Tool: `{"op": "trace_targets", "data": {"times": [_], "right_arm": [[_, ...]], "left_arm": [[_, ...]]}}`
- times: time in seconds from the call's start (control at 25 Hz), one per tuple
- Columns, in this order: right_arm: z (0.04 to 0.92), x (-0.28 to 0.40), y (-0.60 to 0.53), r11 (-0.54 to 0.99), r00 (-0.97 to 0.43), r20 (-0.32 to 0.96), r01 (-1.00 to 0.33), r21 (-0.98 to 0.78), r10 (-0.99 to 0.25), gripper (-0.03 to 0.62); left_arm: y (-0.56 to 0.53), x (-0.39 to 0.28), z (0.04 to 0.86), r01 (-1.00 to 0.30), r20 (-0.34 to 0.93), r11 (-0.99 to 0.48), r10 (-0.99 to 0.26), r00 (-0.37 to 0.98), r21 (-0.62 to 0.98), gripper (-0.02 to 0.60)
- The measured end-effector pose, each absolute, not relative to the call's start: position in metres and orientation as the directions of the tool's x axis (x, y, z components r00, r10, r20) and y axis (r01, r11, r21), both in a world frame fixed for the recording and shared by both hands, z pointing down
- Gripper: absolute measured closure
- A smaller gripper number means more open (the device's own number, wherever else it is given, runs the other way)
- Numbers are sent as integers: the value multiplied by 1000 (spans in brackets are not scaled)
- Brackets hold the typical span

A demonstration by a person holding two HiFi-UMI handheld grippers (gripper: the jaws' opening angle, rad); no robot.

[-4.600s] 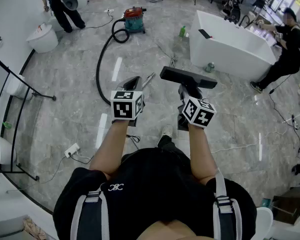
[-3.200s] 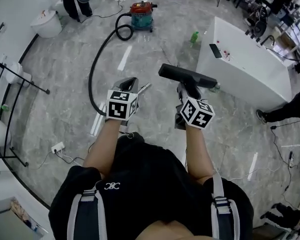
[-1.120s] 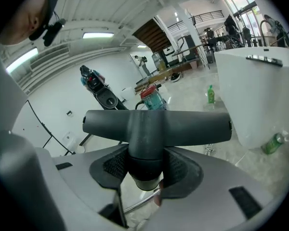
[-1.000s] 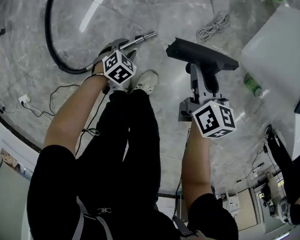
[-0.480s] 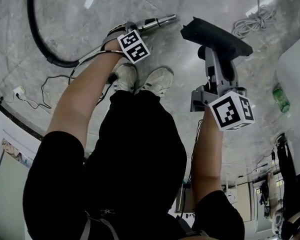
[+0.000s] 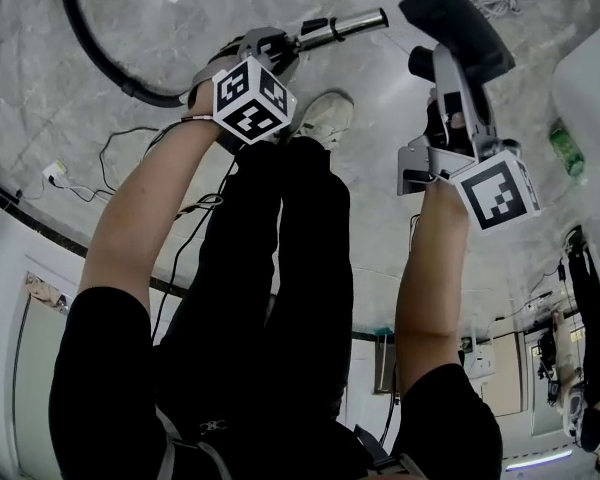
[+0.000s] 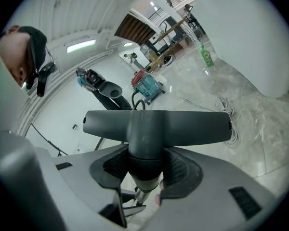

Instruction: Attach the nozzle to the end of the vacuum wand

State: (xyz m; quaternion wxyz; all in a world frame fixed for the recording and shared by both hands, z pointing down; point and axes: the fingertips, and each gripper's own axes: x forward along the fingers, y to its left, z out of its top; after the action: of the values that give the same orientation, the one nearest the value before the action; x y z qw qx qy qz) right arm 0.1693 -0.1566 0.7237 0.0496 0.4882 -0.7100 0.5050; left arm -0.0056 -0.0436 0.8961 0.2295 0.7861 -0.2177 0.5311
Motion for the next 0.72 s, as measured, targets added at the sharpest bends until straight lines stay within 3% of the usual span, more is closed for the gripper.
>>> {"op": "trace_targets", "data": {"times": [0.44,0.72], "right_arm": [[629,154,-160,126,-621,460,-670,-731,-634,401],[592,103,-139,333,-858,392,-496,-802,-333,401]], "left_arm": [[-33,37,771,-532,868,-833,-145,476,153,405],[-13,15,739,-494,849,-854,-136,511,160,414]]}}
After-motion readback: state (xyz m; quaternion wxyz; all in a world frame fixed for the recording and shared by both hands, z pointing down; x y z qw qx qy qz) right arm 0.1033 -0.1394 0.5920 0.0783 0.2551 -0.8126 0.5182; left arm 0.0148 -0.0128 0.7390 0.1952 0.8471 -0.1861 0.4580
